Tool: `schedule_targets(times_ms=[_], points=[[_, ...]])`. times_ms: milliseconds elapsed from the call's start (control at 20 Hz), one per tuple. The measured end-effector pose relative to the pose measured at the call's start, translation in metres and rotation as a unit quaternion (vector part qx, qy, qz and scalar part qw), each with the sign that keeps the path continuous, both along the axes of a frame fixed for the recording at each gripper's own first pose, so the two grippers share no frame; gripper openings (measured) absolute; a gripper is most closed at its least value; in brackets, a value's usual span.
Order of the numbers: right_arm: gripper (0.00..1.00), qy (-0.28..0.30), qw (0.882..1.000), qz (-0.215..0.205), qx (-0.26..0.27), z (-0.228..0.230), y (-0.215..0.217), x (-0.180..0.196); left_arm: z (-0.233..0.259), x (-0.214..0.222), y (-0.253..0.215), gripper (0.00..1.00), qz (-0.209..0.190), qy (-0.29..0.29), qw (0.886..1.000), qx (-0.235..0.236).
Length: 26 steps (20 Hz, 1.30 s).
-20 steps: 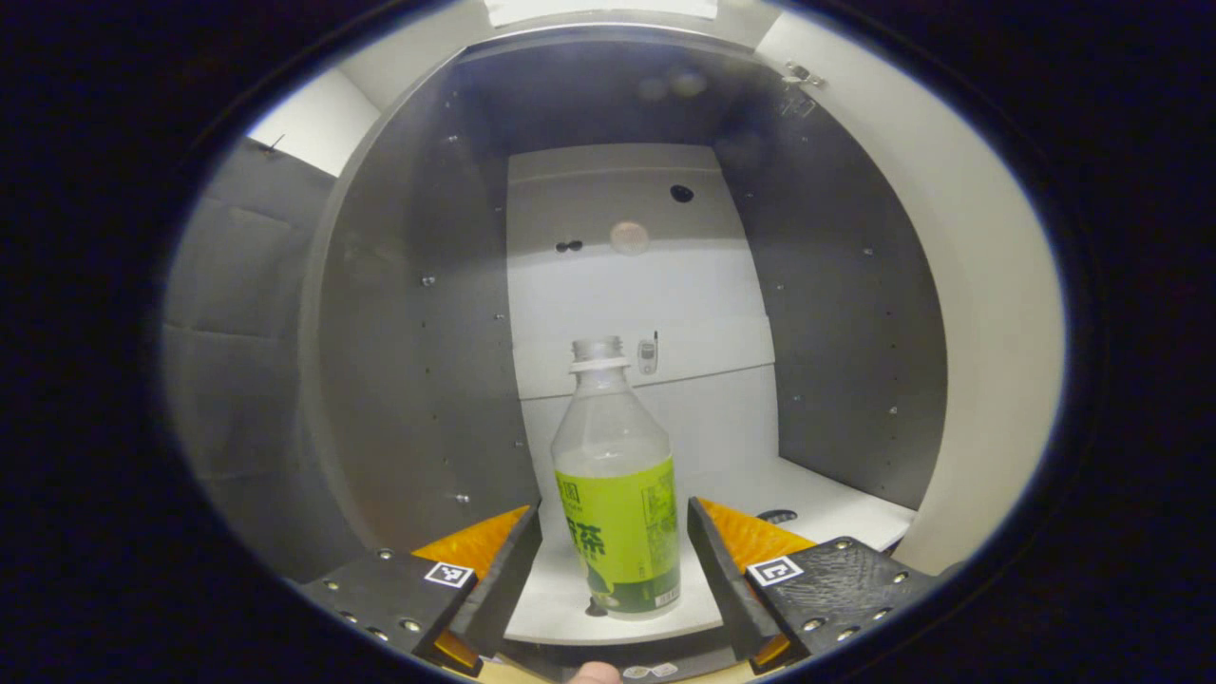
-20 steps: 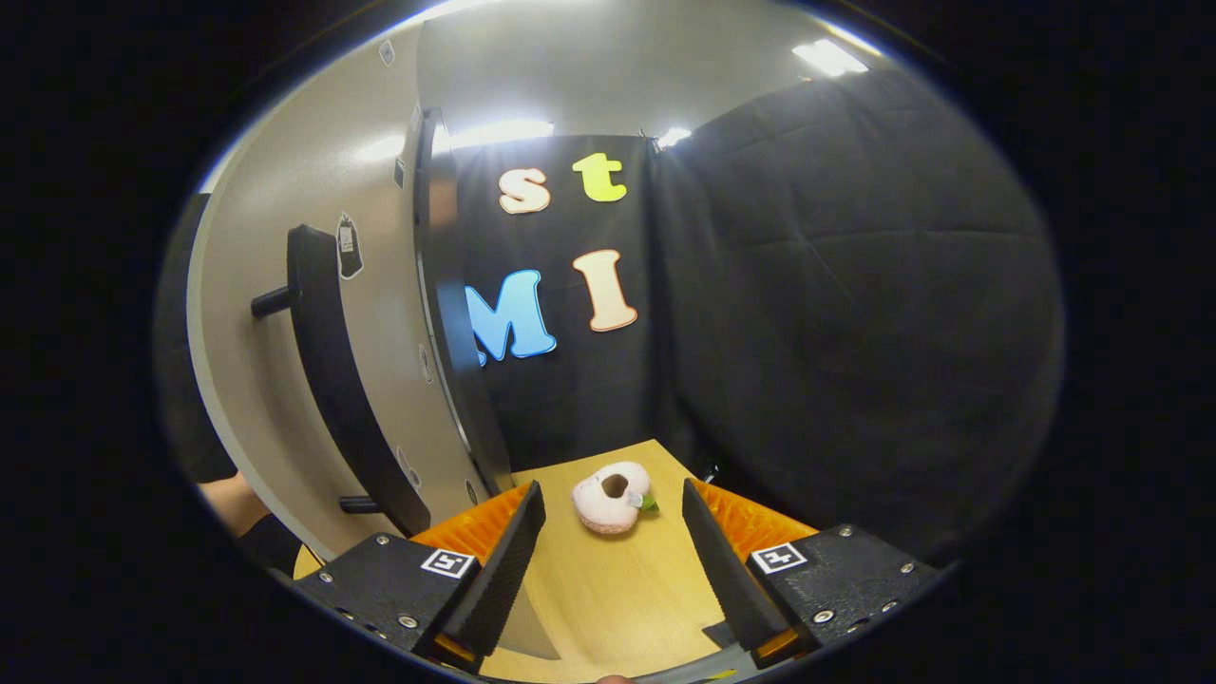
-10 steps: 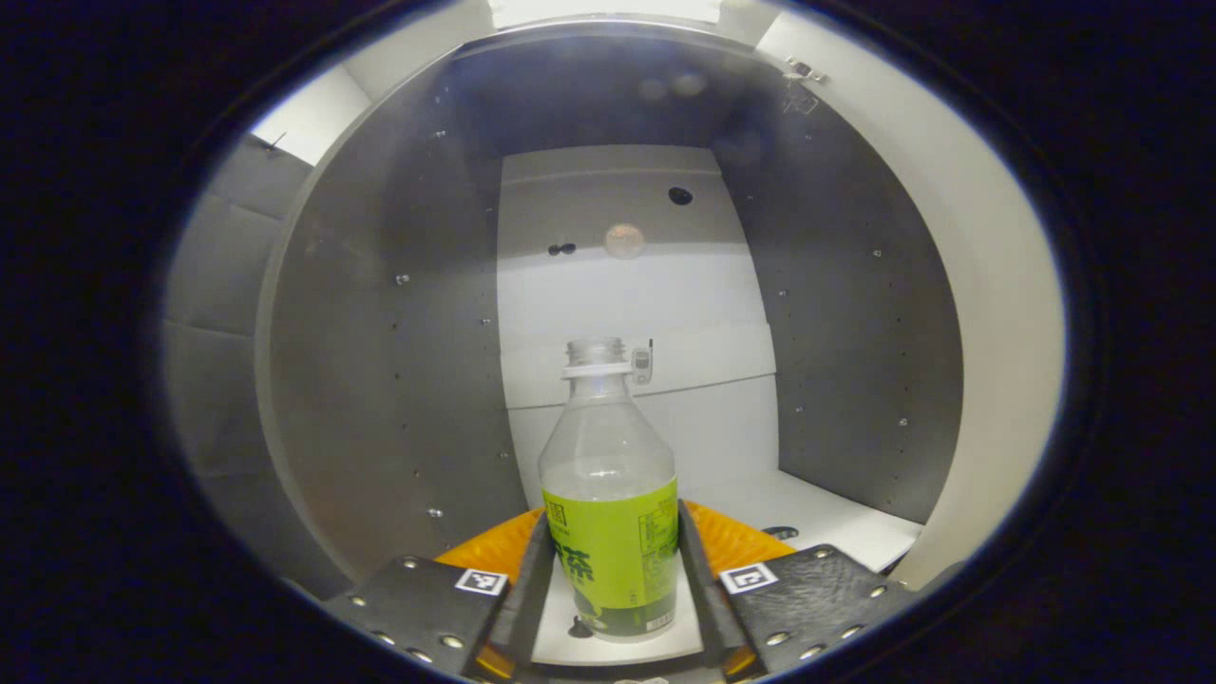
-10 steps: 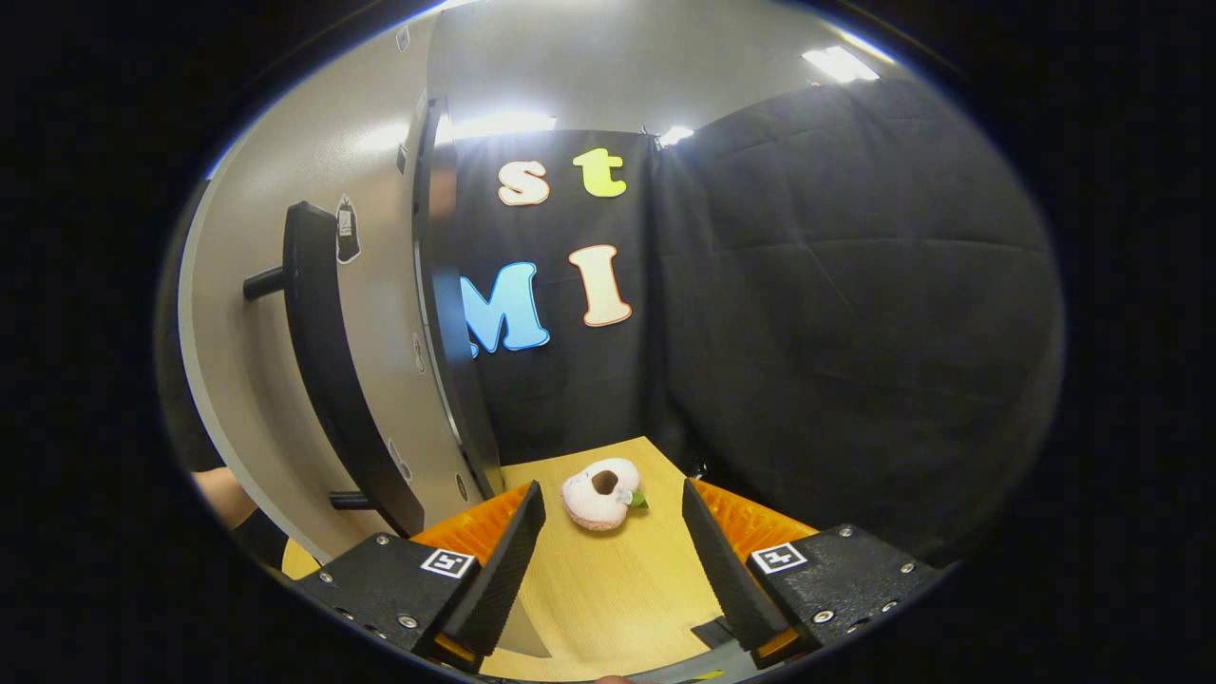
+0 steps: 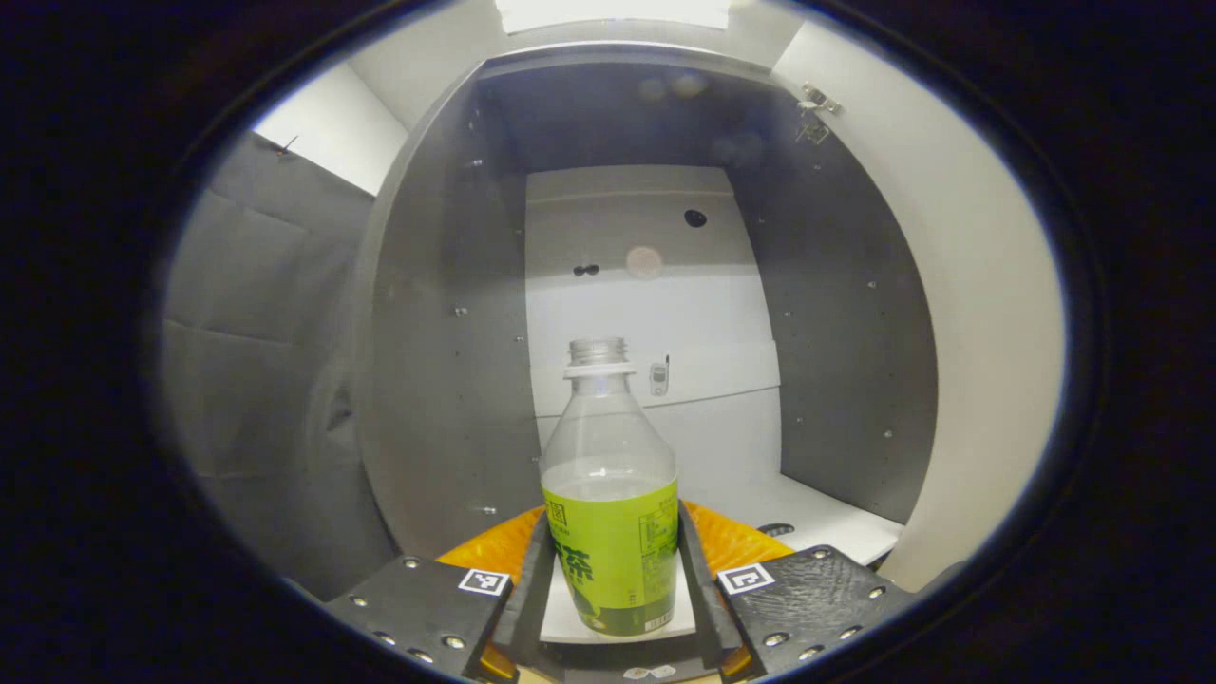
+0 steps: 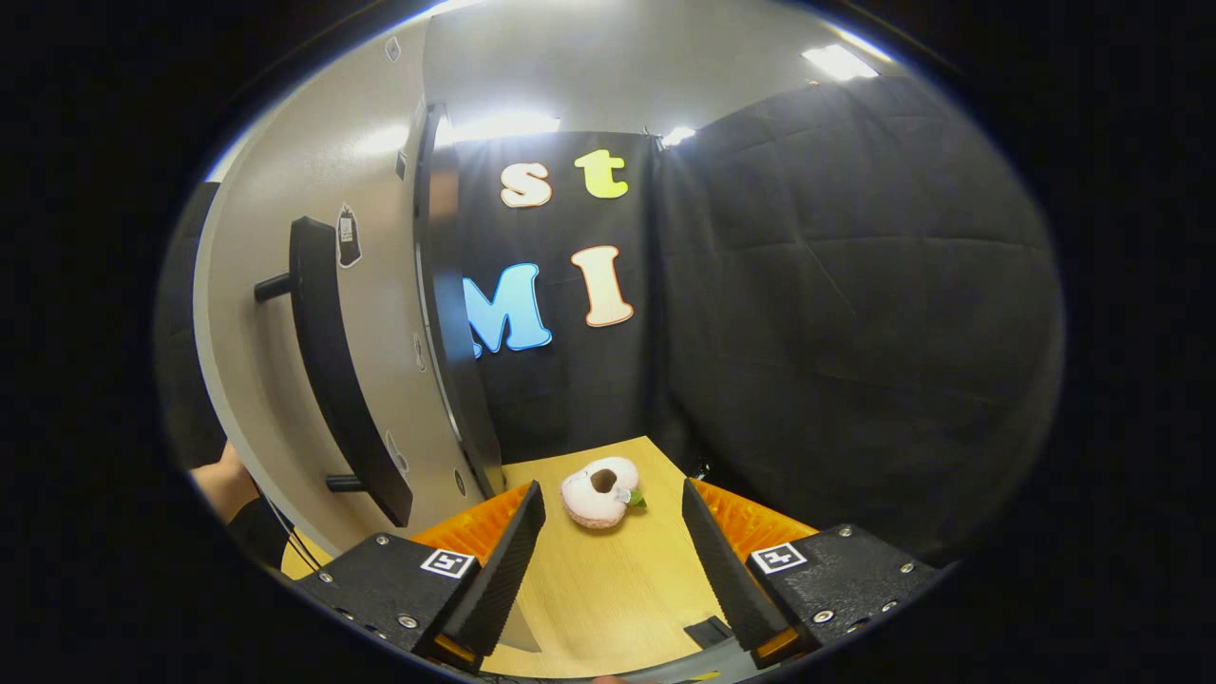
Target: Open the cabinet door with the right hand, grasp the bottle in the cabinet with the left hand and place it on the coaster, then close the cabinet door with the right hand.
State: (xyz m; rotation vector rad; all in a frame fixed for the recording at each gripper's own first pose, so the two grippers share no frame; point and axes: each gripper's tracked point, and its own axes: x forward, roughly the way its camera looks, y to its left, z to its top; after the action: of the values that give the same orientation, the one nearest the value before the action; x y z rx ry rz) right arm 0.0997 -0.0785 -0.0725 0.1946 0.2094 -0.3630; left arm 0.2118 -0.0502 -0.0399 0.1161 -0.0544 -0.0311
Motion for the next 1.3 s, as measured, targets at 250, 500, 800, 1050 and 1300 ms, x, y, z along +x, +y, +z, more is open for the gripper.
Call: schedule_targets(times_ms=[250,500,800,1050,1300], points=[[0.9,-0.01,0.999,0.035,-0.005,0.004,-0.005,-0.009,0.02,-0.056,0.007,0.6,0.023,-0.009,1.0,0.011],[0.9,-0.015,0.998,0.068,-0.01,0.006,-0.017,-0.028,0.034,-0.126,0.018,0.64,0.064,-0.025,0.998,0.012],[0.9,-0.013,0.995,0.097,0.0,-0.008,-0.027,-0.037,0.022,-0.201,0.027,0.68,0.102,-0.028,0.994,0.012],[0.9,-0.005,0.993,0.119,0.006,-0.029,-0.032,-0.031,-0.013,-0.256,0.041,0.64,0.145,-0.011,0.989,0.017],[0.9,0.007,0.991,0.134,-0.02,-0.055,-0.032,-0.02,-0.062,-0.314,0.058,0.64,0.18,-0.02,0.983,0.016]])
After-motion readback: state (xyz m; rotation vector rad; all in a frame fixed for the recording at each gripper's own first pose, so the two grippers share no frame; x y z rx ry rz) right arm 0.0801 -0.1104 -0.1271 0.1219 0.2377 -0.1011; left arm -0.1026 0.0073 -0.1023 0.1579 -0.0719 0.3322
